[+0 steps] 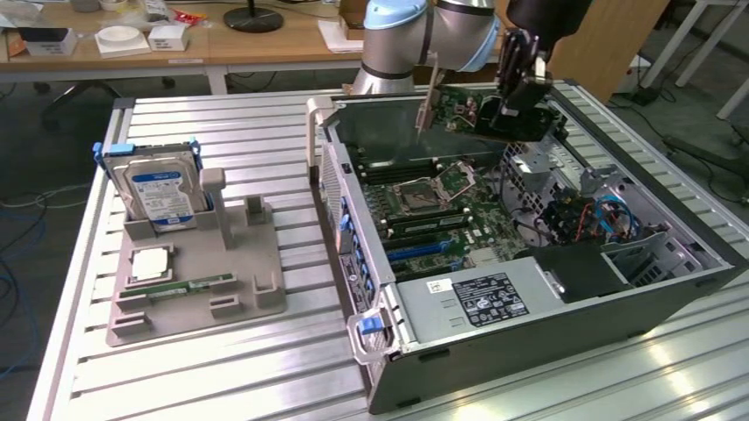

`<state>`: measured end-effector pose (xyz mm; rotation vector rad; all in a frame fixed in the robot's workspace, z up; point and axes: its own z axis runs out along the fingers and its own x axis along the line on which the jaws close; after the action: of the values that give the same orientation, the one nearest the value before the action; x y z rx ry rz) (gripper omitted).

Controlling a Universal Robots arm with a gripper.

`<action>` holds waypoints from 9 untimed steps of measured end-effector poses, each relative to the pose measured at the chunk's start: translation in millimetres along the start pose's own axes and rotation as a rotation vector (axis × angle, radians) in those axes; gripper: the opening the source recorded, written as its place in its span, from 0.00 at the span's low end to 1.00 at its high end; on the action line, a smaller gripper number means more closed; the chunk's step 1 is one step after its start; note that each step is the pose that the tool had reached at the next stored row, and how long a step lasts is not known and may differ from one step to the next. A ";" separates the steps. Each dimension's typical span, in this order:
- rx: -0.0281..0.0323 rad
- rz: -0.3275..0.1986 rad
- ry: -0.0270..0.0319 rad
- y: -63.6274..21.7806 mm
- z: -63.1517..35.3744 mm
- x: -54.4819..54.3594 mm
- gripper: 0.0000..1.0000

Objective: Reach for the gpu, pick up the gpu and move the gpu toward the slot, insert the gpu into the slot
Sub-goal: 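Insert the gpu into the slot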

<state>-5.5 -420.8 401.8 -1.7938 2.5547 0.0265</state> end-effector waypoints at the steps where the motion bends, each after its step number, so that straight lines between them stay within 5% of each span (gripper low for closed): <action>1: -0.0004 -0.015 0.0000 0.0 0.0 0.0 0.27; 9: -0.0033 -0.129 0.0003 0.0 0.2 0.0 0.27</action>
<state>-5.5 -420.9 401.7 -1.9560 2.4341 0.0284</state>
